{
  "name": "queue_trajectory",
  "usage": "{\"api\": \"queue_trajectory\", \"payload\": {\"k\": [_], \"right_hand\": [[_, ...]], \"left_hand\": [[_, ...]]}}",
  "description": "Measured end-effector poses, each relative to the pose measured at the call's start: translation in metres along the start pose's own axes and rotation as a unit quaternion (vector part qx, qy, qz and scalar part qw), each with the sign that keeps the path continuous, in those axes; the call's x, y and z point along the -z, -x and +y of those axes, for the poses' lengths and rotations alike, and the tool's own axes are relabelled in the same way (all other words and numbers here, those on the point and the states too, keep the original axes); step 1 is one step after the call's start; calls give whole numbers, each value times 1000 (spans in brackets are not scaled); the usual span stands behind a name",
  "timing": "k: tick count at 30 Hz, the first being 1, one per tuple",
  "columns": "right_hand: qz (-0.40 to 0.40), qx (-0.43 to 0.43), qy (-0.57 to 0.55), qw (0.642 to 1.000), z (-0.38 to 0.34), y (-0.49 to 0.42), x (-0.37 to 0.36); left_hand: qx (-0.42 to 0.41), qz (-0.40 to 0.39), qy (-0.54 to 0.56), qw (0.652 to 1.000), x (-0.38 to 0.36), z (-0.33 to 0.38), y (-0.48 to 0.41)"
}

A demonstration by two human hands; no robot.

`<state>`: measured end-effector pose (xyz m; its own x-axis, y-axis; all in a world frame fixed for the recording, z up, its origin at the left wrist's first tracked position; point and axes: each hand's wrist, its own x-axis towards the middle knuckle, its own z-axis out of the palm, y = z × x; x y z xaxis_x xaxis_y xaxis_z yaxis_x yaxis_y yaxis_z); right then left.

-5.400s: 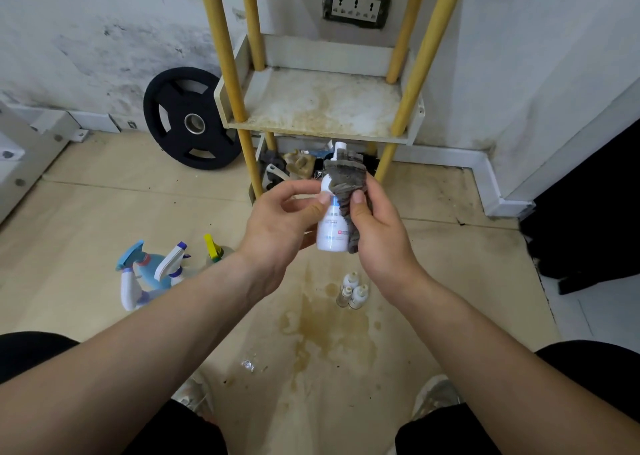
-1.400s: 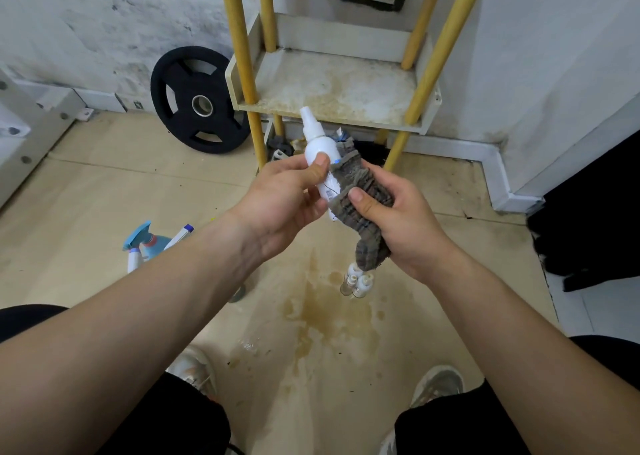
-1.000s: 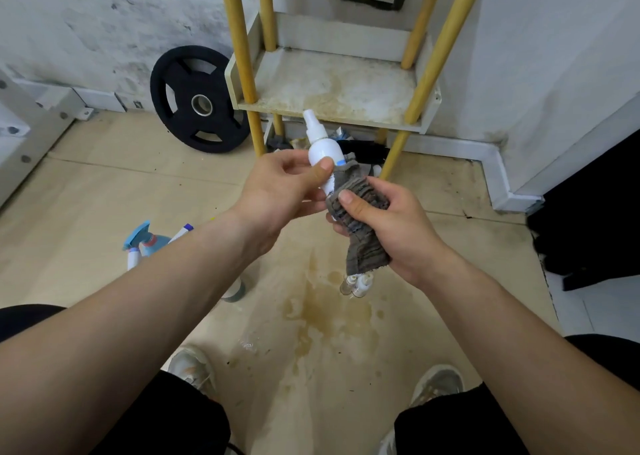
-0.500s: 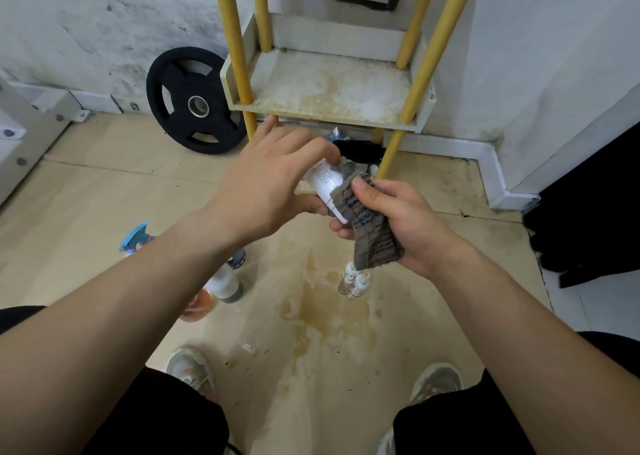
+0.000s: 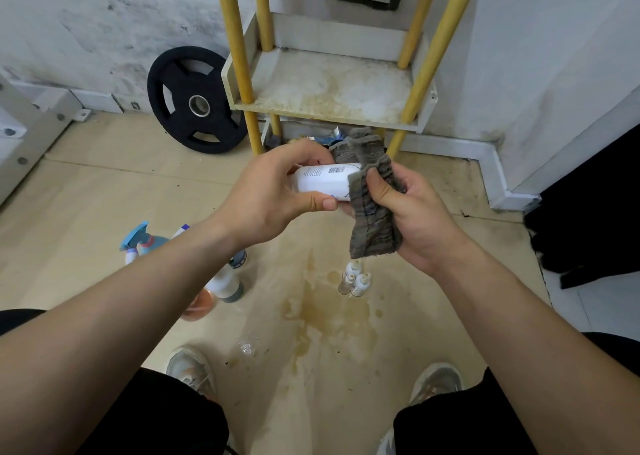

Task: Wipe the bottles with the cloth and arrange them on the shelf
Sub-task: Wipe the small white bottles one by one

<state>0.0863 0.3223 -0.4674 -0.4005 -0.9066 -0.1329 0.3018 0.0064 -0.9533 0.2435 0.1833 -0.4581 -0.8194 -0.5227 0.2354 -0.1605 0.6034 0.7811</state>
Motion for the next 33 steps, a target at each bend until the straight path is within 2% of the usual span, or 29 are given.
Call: {"api": "queue_trajectory", "payload": {"k": [5,11,19,22,28,33], "right_hand": [[48,-25,-27,998,2,0,-3],[2,-7,-28,1000,0,0,4],[55,-38,-40,997,4,-2,-1],[22,-15,-19,999,2,-3,3],[-6,-6,-34,999,-2,-2,7],[38,-24,-55,997,2,-2,4]], "left_hand": [[9,-2,-11,1000,-5,1,0],[14,-12,16,1000,-4,-3,-2],[1,-25,-22,999,-5,-1,-2],[-10,-26,-34,999,-4,-1,-3],[8,-30,39,999,-3,-6,-6],[8,-44,57,997,-5,-6,-5]]}}
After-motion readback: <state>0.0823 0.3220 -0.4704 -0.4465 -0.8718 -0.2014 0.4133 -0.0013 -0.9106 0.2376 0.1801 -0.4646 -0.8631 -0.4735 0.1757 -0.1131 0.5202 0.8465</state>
